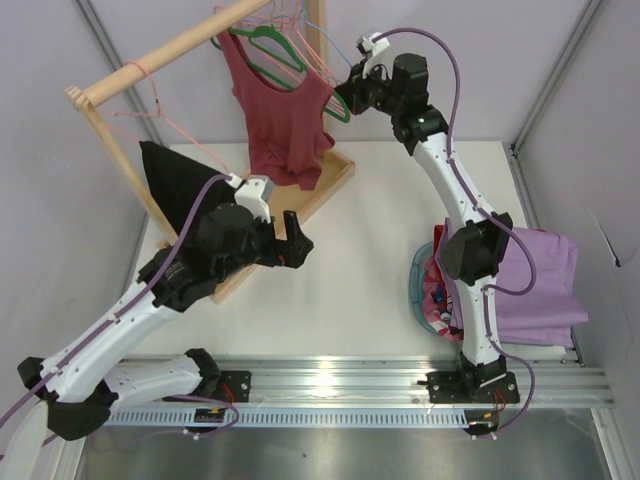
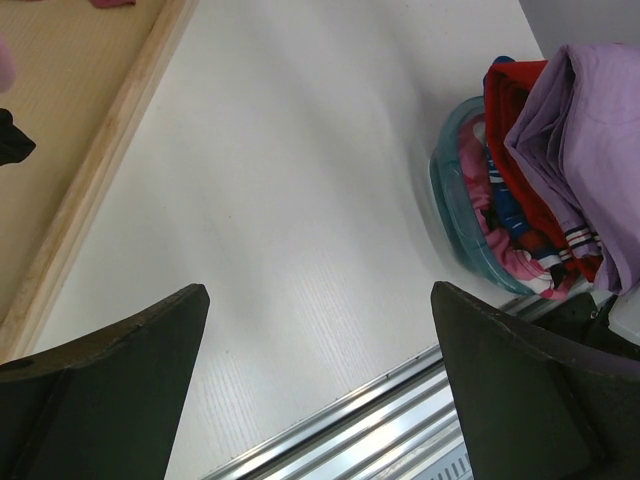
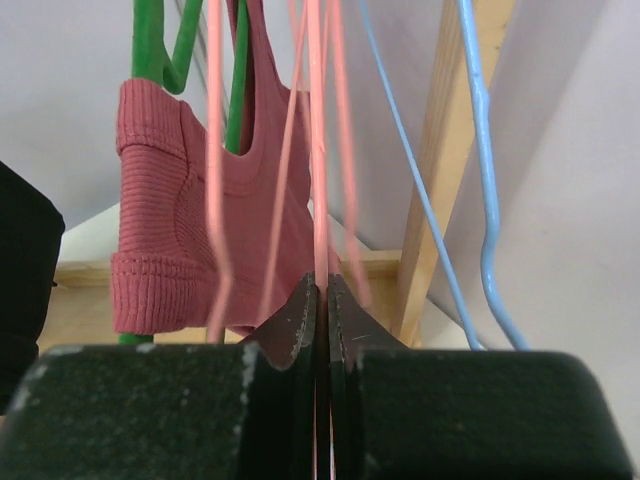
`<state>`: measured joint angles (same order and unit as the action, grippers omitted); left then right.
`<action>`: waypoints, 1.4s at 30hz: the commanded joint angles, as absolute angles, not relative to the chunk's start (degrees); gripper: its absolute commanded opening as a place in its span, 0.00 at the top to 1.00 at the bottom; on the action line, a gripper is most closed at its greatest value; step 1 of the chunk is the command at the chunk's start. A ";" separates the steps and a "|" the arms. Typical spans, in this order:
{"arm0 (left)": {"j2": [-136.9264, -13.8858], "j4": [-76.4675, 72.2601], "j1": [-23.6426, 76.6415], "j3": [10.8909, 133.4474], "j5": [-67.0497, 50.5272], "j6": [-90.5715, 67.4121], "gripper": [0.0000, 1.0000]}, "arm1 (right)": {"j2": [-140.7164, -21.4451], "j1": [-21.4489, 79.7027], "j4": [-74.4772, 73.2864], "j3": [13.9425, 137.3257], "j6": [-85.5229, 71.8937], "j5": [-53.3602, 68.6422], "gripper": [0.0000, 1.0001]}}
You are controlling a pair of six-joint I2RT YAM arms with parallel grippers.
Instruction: Remove the trousers from the hanger
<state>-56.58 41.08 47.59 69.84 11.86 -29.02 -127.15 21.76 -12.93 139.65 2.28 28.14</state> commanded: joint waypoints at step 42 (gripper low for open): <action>-54.58 39.64 46.76 76.57 2.46 -27.77 0.00 | -55.30 22.50 -12.30 70.72 -18.87 18.11 0.01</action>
